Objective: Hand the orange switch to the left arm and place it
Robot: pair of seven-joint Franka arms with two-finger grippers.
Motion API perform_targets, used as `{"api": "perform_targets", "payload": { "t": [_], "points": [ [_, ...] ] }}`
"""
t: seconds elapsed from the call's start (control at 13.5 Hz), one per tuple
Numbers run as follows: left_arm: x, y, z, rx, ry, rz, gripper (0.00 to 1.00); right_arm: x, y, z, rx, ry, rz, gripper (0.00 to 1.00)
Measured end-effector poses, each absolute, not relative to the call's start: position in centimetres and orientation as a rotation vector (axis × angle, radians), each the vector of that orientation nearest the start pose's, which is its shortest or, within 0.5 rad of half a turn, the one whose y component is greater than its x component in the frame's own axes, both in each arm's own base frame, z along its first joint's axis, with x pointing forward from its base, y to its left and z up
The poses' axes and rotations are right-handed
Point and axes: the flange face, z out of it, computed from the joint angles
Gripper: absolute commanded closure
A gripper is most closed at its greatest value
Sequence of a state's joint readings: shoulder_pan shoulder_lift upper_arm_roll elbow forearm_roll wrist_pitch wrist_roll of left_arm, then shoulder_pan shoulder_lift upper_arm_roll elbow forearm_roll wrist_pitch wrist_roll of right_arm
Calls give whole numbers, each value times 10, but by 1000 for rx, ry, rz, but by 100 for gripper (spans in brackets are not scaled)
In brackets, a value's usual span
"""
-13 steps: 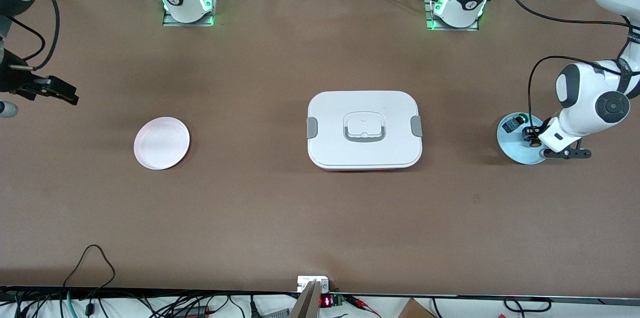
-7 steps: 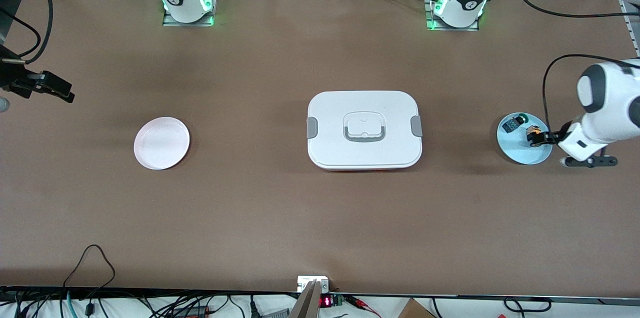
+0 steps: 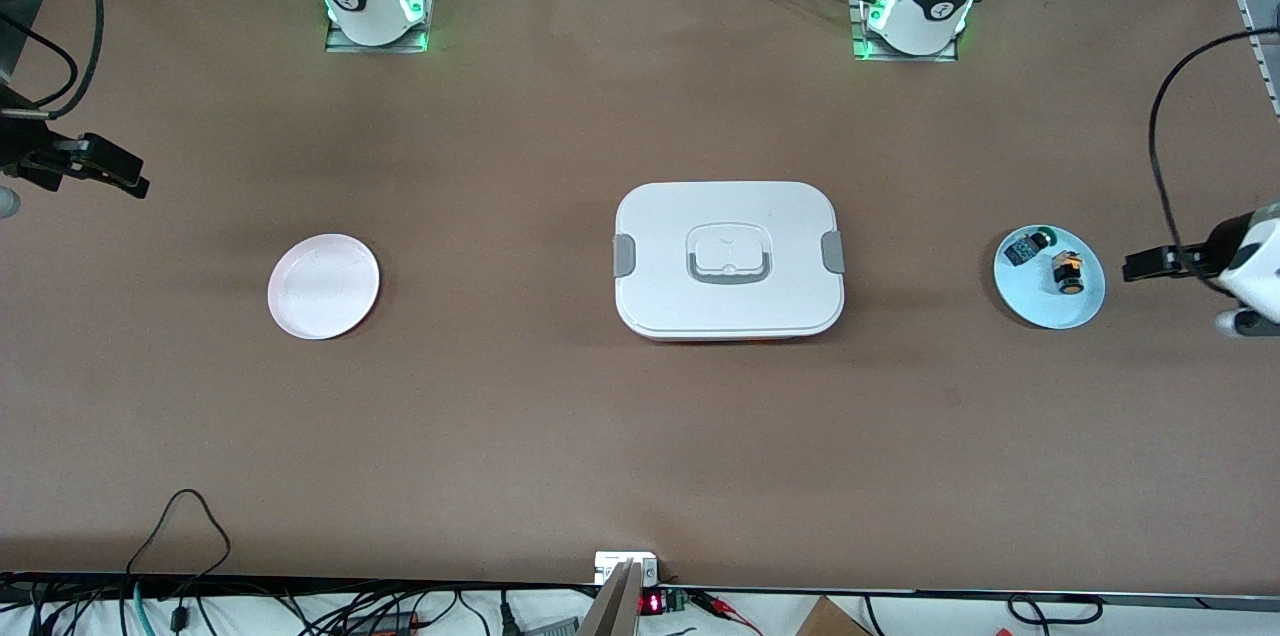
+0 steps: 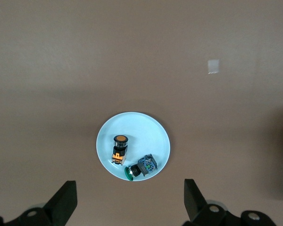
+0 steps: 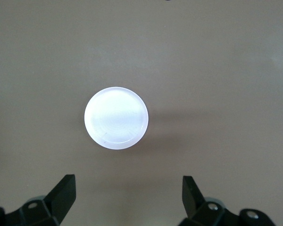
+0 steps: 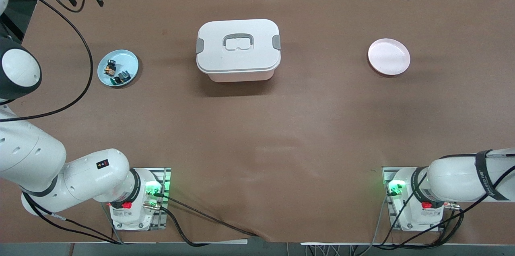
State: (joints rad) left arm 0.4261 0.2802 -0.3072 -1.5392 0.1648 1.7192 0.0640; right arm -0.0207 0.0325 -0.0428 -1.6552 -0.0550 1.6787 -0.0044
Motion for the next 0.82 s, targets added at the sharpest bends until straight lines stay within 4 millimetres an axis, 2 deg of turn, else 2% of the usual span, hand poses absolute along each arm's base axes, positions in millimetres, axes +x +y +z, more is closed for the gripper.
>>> {"api": "perform_targets", "payload": {
  "t": [0.15, 0.3, 0.52, 0.82],
  "points": [
    [614, 79, 532, -3057, 8, 95, 0, 568, -39, 579, -3196, 50, 38, 0],
    [607, 56, 554, -3048, 54, 53, 0, 566, -39, 582, -3195, -24, 53, 0],
    [607, 49, 566, -3045, 71, 20, 0, 568, -36, 576, -3154, -34, 78, 0],
    [598, 23, 571, -3082, 67, 103, 0, 570, -36, 571, -3136, -28, 90, 0]
  ]
}}
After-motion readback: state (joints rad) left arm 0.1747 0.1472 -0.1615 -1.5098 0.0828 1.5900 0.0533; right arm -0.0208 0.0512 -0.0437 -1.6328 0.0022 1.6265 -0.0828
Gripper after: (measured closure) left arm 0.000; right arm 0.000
